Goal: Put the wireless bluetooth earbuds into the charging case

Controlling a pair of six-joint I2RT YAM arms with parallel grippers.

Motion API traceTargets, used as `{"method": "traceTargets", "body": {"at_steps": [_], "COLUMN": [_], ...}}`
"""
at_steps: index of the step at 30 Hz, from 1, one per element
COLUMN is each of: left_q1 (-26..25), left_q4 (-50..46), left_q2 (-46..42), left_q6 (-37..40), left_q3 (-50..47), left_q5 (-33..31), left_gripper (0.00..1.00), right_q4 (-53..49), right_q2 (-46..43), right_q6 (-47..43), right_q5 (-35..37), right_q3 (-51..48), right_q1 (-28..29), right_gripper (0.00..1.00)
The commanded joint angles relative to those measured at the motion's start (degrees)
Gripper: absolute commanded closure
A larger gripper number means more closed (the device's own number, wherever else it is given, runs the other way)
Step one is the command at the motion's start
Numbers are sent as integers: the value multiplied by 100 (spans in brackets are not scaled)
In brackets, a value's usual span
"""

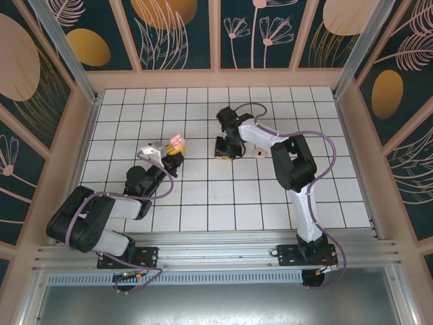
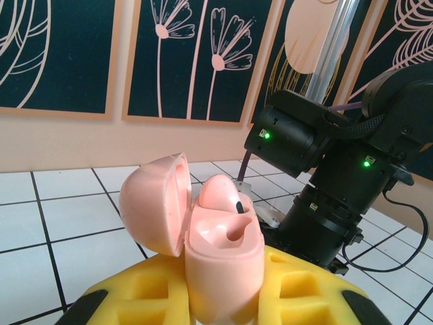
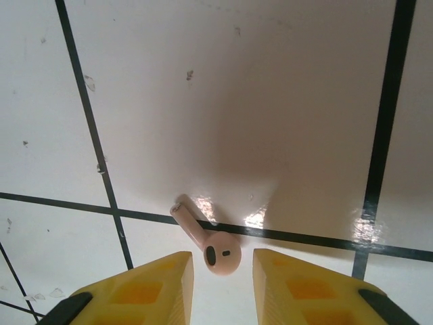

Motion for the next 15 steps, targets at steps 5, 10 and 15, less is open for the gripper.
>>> {"method": "traceTargets", "body": {"at_steps": [5,10,15], "left_q1": [35,35,35], "left_q4": [39,-28,-73], "left_q2": [-151,-190,-222], "left_q6": [129,164,190], "left_q3": [64,74,92], "left_q5": [46,70,89], "left_gripper": [93,93,93], "right_q4": [40,40,97], "right_q2": [127,154,157], "right_q6": [-35,-35,-62], "right_q5": [-101,-96,-88], "right_q3": [-61,-104,-248], "right_q1": [8,34,56], "right_gripper": [72,73,73]}}
